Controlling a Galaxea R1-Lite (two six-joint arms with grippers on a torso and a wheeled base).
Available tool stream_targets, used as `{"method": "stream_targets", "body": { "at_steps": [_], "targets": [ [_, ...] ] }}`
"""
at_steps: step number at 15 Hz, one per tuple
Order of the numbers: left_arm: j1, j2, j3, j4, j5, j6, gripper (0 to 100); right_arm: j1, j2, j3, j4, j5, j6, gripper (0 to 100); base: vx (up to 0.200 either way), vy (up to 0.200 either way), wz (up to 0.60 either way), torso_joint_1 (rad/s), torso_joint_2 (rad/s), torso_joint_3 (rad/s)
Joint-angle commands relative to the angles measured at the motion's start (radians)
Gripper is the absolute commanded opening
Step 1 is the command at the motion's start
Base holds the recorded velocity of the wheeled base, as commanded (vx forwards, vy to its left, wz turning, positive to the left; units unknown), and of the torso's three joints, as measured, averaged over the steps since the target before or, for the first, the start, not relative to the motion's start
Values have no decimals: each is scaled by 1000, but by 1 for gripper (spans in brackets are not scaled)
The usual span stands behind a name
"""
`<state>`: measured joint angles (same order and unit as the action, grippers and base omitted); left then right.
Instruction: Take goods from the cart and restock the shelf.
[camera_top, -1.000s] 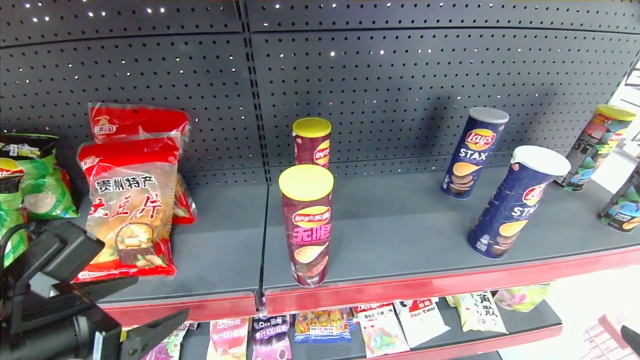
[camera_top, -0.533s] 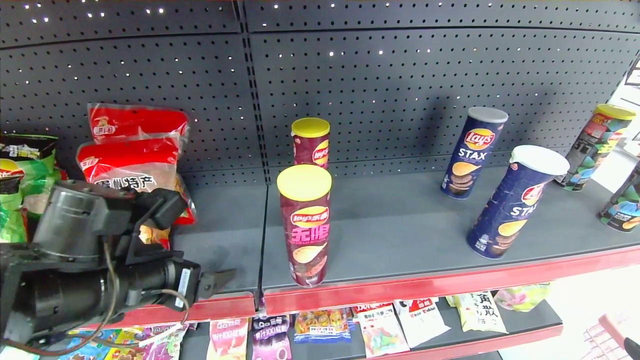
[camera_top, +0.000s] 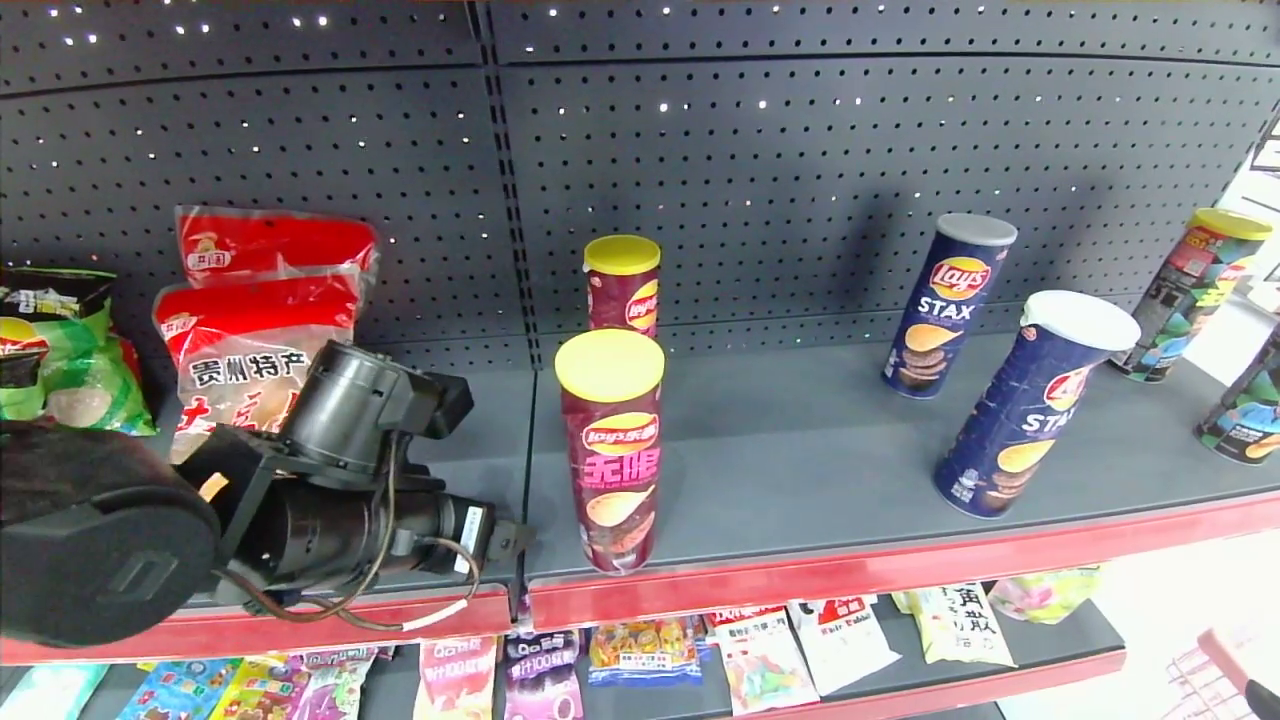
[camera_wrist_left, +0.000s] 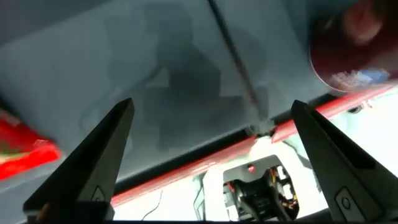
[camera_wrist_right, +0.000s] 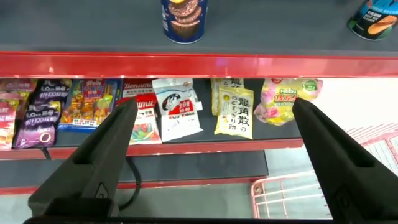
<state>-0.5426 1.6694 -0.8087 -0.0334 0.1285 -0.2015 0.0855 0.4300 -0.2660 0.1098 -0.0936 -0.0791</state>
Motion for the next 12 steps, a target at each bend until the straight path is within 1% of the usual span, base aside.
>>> {"method": "stream_targets", "body": {
  "at_steps": [1,3,12],
  "targets": [
    [-10,44,-24,1,2,-3,100,0,1,7,-1,0,1,100,0,0,0,0,0,0],
    [-27,59,-32,1,2,-3,100,0,6,5,-2,0,1,100,0,0,0,0,0,0],
    [-33,132,-95,-2,5,-3,100,0,6,4,-2,2,1,100,0,0,0,0,0,0]
  ]
}}
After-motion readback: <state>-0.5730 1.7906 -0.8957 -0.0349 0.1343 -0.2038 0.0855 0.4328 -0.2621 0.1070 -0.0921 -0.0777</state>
